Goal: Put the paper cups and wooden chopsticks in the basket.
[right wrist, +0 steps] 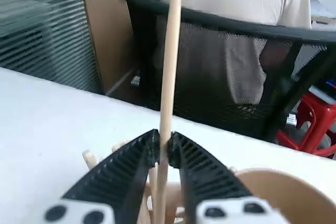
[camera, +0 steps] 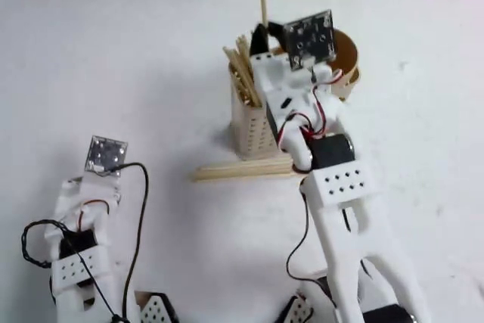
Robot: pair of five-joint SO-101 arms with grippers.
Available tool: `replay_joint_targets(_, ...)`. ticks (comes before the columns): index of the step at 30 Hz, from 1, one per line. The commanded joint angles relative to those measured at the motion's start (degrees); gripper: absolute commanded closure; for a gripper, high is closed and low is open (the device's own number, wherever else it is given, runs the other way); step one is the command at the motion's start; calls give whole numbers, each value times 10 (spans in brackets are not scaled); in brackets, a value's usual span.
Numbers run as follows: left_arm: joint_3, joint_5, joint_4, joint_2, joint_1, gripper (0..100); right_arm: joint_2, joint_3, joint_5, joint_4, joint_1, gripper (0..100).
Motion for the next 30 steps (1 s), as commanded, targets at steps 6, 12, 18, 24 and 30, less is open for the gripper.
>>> replay_joint_targets(6, -2, 3, -11, -7, 8, 845, -116, 11, 32, 94, -23, 735)
replay_joint_targets(12, -2, 3, -11, -7, 8, 845, -256, 11, 119, 227, -79, 889)
replay_joint_targets(18, -2, 3, -11, -7, 8, 845, -313, -6, 207, 469, -44, 926)
replay_joint_targets(24, -3, 3, -11, -7, 8, 845, -312, 76, 207, 613, 116, 920)
replay_joint_targets(30, -98, -33, 128, -2, 21, 843, -381, 236, 256, 599, 216, 981)
